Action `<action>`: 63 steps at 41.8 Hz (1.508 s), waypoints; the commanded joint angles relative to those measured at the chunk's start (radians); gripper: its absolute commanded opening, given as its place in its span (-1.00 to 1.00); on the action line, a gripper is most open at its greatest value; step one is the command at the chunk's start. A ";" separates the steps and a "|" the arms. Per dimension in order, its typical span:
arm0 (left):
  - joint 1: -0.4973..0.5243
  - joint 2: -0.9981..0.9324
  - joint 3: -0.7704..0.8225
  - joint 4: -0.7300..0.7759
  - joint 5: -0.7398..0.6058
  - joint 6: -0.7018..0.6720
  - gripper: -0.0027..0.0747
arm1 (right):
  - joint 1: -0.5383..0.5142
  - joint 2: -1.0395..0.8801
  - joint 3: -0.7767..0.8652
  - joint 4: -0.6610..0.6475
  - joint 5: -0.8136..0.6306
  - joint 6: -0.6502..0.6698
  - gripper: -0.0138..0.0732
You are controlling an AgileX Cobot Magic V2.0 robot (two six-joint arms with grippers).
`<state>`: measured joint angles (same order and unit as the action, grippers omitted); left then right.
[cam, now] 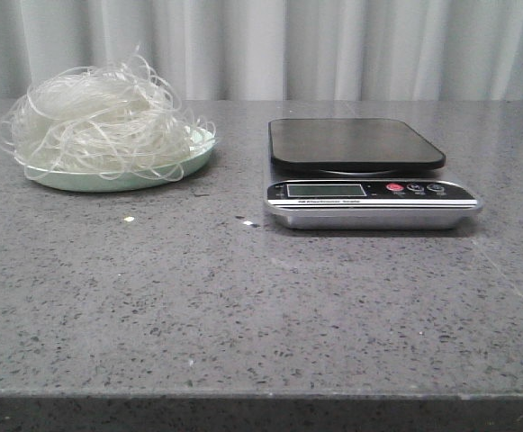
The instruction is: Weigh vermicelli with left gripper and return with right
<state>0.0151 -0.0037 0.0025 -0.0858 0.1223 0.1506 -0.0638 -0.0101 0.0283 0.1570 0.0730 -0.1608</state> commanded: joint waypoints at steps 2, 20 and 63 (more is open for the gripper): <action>-0.003 -0.021 0.008 -0.010 -0.076 -0.010 -0.56 | 0.002 -0.017 -0.008 -0.006 -0.073 -0.002 -0.33; -0.003 -0.021 0.008 -0.013 -0.255 -0.010 -0.56 | 0.002 -0.017 -0.008 -0.006 -0.073 -0.002 -0.33; -0.131 0.946 -1.125 -0.032 0.408 0.023 0.06 | 0.002 -0.017 -0.008 -0.006 -0.023 -0.002 -0.33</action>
<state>-0.0789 0.8648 -1.0195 -0.1047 0.4938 0.1558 -0.0638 -0.0101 0.0283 0.1570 0.1230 -0.1608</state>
